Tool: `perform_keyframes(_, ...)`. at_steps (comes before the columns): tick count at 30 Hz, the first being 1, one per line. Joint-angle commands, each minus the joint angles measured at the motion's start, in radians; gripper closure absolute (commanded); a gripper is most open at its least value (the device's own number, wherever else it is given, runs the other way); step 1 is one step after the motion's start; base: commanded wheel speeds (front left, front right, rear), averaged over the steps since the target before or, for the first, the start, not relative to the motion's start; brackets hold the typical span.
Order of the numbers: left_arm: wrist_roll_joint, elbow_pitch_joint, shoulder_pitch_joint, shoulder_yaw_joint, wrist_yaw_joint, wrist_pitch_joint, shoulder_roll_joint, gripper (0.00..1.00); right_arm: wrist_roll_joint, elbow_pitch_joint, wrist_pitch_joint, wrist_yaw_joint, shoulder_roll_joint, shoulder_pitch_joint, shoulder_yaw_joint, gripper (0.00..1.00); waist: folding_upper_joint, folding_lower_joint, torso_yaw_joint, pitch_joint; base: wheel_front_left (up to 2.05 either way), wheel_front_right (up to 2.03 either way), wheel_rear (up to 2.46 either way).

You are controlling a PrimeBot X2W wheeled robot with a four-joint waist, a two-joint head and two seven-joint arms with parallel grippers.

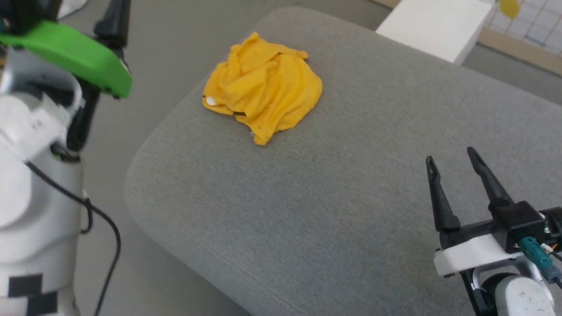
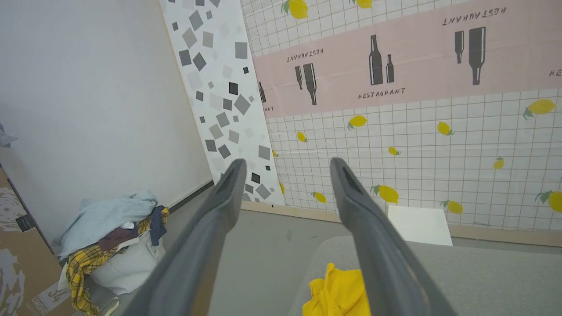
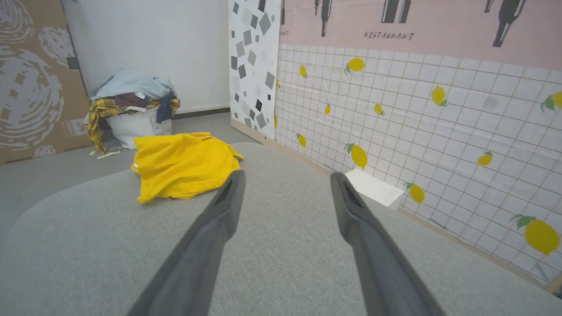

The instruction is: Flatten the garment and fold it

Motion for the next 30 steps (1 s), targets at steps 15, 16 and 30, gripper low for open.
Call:
perform_keyframes(15,-0.041,0.268,-0.173,-0.096,-0.007,0.099,0.056,0.00,0.016,-0.246,0.126,-0.002,-0.136,-0.048,-0.005,0.00,0.0000,0.0000,-0.186,0.327,0.00,0.00,0.00)
perform_keyframes(16,-0.052,0.285,-0.168,-0.097,-0.007,0.107,0.051,0.00,0.019,-0.256,0.129,-0.002,-0.140,-0.050,-0.008,0.00,0.0000,0.0000,-0.194,0.337,0.00,0.00,0.00)
perform_keyframes(30,-0.137,0.390,-0.116,-0.150,0.024,0.414,0.075,0.00,0.041,-0.322,0.157,-0.002,-0.173,-0.050,-0.046,0.00,0.0000,0.0000,-0.257,0.452,0.00,0.00,0.00)
